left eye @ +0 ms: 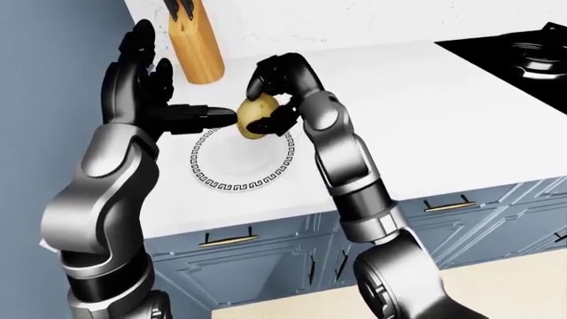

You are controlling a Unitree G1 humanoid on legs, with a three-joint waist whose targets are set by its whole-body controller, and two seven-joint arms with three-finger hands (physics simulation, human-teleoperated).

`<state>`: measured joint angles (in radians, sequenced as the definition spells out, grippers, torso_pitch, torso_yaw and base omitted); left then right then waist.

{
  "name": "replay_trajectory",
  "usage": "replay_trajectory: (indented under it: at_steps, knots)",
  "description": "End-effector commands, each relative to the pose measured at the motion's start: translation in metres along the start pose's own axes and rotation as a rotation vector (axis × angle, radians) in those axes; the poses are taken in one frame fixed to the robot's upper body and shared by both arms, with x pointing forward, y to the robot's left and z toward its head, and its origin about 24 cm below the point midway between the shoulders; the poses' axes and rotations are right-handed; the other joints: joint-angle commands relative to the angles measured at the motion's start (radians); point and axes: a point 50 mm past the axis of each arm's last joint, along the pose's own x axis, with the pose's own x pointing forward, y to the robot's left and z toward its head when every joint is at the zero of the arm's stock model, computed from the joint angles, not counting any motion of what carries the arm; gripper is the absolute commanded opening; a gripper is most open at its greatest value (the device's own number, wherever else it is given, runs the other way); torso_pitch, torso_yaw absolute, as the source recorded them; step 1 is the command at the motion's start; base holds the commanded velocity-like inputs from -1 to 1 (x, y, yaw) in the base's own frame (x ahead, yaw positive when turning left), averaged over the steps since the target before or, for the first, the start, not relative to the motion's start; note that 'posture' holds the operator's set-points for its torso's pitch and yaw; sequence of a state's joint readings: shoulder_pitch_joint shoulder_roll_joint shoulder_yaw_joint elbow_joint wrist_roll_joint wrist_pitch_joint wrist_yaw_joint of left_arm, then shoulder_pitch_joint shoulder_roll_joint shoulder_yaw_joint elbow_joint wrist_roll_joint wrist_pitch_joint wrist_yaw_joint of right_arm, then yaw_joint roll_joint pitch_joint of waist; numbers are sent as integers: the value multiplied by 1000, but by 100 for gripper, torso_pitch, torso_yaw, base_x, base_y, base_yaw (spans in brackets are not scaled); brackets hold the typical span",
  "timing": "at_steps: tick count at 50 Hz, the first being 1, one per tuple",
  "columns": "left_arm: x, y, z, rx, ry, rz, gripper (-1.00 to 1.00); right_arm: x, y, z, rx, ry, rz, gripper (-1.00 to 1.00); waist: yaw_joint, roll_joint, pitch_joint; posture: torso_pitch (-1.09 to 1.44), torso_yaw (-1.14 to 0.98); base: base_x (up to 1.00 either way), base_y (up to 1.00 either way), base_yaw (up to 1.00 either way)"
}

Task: Place the potato on the top rack of the oven.

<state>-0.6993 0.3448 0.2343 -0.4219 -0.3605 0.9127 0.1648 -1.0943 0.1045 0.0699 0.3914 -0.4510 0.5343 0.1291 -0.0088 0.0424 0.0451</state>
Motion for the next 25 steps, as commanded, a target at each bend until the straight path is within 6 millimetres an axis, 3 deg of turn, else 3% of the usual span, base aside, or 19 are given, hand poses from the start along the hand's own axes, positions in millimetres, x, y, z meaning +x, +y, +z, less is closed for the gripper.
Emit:
replay_trajectory:
  at_steps: [1, 5, 11, 19, 25]
  knots:
    - [-2, 0, 18, 2, -91, 4, 100, -2, -11, 25, -3, -102, -44, -65, 0, 5, -30, 0, 0, 0, 0, 0]
    - [-2, 0, 18, 2, -90, 2, 100, -3, -19, 28, 11, -105, -66, -65, 0, 4, -30, 0, 0, 0, 0, 0]
    - [-2, 0, 18, 3, -89, 1, 100, -3, -29, 32, 19, -106, -91, -86, 0, 2, -29, 0, 0, 0, 0, 0]
    - [-2, -1, 17, 4, -89, -1, 100, -4, -39, 33, 29, -104, -123, -87, 0, -1, -28, 0, 0, 0, 0, 0]
    - [-2, -1, 18, 5, -89, -1, 100, -5, -46, 34, 54, -108, -141, -100, 1, -2, -28, 0, 0, 0, 0, 0]
